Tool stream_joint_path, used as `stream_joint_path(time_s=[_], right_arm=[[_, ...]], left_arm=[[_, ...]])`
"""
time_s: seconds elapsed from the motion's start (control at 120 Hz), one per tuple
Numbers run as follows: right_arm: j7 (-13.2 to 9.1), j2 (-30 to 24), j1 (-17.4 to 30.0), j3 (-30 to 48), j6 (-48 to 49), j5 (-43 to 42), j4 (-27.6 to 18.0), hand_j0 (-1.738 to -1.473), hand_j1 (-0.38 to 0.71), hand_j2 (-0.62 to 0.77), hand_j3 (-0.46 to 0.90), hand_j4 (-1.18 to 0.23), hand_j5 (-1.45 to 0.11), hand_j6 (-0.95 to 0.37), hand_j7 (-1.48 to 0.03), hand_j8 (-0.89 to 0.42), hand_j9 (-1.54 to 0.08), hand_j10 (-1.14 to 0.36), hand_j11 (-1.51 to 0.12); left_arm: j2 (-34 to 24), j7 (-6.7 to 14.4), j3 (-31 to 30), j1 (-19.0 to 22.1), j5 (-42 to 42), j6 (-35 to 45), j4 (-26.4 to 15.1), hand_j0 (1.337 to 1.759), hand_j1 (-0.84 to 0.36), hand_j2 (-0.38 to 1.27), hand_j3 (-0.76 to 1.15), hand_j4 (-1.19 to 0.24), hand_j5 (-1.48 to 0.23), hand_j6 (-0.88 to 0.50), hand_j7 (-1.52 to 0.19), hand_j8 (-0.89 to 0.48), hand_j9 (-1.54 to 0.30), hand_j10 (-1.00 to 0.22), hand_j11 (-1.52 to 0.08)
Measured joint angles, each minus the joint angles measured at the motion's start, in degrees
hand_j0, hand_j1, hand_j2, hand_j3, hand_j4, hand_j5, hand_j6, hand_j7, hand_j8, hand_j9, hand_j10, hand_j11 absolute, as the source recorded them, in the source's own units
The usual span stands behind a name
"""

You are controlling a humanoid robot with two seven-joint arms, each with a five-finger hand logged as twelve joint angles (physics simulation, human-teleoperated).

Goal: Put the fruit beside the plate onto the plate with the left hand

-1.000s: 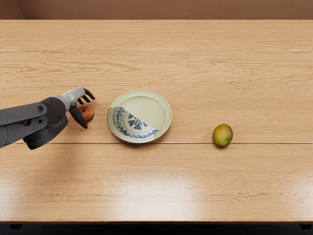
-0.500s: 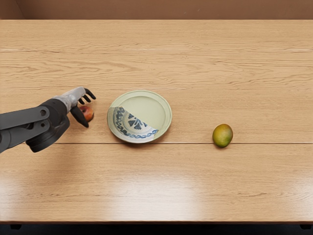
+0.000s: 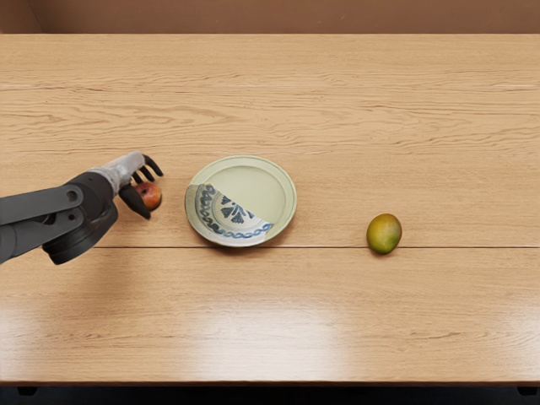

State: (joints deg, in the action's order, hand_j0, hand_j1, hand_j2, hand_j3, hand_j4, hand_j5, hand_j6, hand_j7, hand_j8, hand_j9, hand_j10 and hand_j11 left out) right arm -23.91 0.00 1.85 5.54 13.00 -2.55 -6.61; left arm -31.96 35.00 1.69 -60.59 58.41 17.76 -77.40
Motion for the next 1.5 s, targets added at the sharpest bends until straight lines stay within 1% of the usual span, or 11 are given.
stream_joint_path(time_s=[0.1, 0.125, 0.3, 0.467, 0.567, 0.75, 0.958, 1.125, 1.375, 1.442, 1.5], right_arm=[[0.0, 0.0, 0.0, 0.0, -0.02, 0.0, 0.01, -1.658, -0.35, 0.0, 0.0, 0.0, 0.0, 0.0, 0.0, 0.0, 0.0, 0.0, 0.0], [0.0, 0.0, 0.0, 0.0, -0.02, 0.0, 0.01, -1.658, -0.35, 0.0, 0.0, 0.0, 0.0, 0.0, 0.0, 0.0, 0.0, 0.0, 0.0], [0.0, 0.0, 0.0, 0.0, -0.05, 0.0, 0.01, -1.658, -0.35, 0.0, 0.0, 0.0, 0.0, 0.0, 0.0, 0.0, 0.0, 0.0, 0.0], [0.0, 0.0, 0.02, 0.0, -0.02, 0.0, 0.01, -1.658, -0.35, 0.0, 0.0, 0.0, 0.0, 0.0, 0.0, 0.0, 0.0, 0.0, 0.0], [0.0, 0.0, 0.02, 0.0, -0.01, 0.0, 0.01, -1.658, -0.35, 0.0, 0.0, 0.0, 0.0, 0.0, 0.0, 0.0, 0.0, 0.0, 0.0], [0.0, 0.0, 0.02, 0.0, -0.02, 0.0, 0.01, -1.658, -0.35, 0.0, 0.0, 0.0, 0.0, 0.0, 0.0, 0.0, 0.0, 0.0, 0.0], [0.0, 0.0, 0.01, 0.0, -0.04, 0.0, 0.01, -1.658, -0.35, 0.0, 0.0, 0.0, 0.0, 0.0, 0.0, 0.0, 0.0, 0.0, 0.0], [0.0, 0.0, 0.01, 0.0, -0.06, 0.0, 0.01, -1.658, -0.35, 0.0, 0.0, 0.0, 0.0, 0.0, 0.0, 0.0, 0.0, 0.0, 0.0], [0.0, 0.0, 0.02, -0.06, -0.08, 0.0, 0.01, -1.658, -0.35, 0.0, 0.0, 0.0, 0.0, 0.0, 0.0, 0.0, 0.0, 0.0, 0.0], [0.0, 0.0, 0.01, -0.07, -0.08, 0.0, 0.01, -1.658, -0.35, 0.0, 0.0, 0.0, 0.0, 0.0, 0.0, 0.0, 0.0, 0.0, 0.0], [0.0, 0.0, 0.0, -0.07, -0.08, 0.0, 0.01, -1.658, -0.35, 0.0, 0.0, 0.0, 0.0, 0.0, 0.0, 0.0, 0.0, 0.0, 0.0]], left_arm=[[0.31, 0.0, -0.01, 0.3, -0.01, 0.0, 0.0, 1.657, -0.17, 0.09, -0.01, -0.44, -0.57, -0.44, -0.57, -0.43, -0.56, -0.44, -0.57], [0.32, -0.01, -0.01, 0.37, 0.01, 0.0, 0.01, 1.655, -0.18, 0.06, 0.07, -0.44, -0.57, -0.44, -0.57, -0.43, -0.55, -0.44, -0.57], [0.08, -0.02, 0.05, 0.35, -0.05, 0.0, 0.0, 1.636, -0.22, 0.15, 0.05, -0.48, -0.63, -0.48, -0.63, -0.47, -0.61, -0.48, -0.63], [-0.25, -0.01, 0.07, 0.38, -0.07, -0.01, -0.03, 1.648, -0.27, 0.13, 0.02, -0.53, -0.68, -0.52, -0.69, -0.52, -0.68, -0.53, -0.69], [-0.21, 0.01, 0.07, 0.39, -0.07, -0.03, -0.03, 1.651, -0.28, 0.14, 0.01, -0.55, -0.72, -0.5, -0.72, -0.55, -0.72, -0.55, -0.72], [0.06, 0.08, 0.07, 0.39, -0.12, -0.04, 0.02, 1.65, -0.28, 0.13, 0.01, -0.61, -0.8, -0.46, -0.81, -0.5, -0.81, -0.61, -0.81], [-0.16, 0.04, 0.14, 0.39, -0.45, -0.12, 0.04, 1.65, -0.28, 0.14, 0.0, -0.63, -0.86, -0.44, -0.86, -0.47, -0.85, -0.63, -0.85], [-0.38, 0.03, 0.21, 0.26, -0.71, -0.08, -0.14, 1.653, -0.29, 0.22, 0.0, -0.64, -0.87, -0.45, -0.86, -0.49, -0.86, -0.64, -0.86], [-0.51, 0.0, 0.97, -0.48, -0.96, -0.08, -0.84, 1.654, -0.29, 0.23, 0.0, -0.64, -0.88, -0.45, -0.86, -0.49, -0.87, -0.65, -0.87], [-1.72, 0.0, 1.07, -0.96, -1.09, -0.09, -1.25, 1.655, -0.29, 0.27, 0.0, -0.64, -0.89, -0.45, -0.86, -0.5, -0.86, -0.65, -0.86], [-2.2, 0.0, 1.13, -1.48, -1.05, -0.07, -1.61, 1.655, -0.3, 0.25, 0.0, -0.64, -0.88, -0.44, -0.85, -0.49, -0.87, -0.65, -0.87]])
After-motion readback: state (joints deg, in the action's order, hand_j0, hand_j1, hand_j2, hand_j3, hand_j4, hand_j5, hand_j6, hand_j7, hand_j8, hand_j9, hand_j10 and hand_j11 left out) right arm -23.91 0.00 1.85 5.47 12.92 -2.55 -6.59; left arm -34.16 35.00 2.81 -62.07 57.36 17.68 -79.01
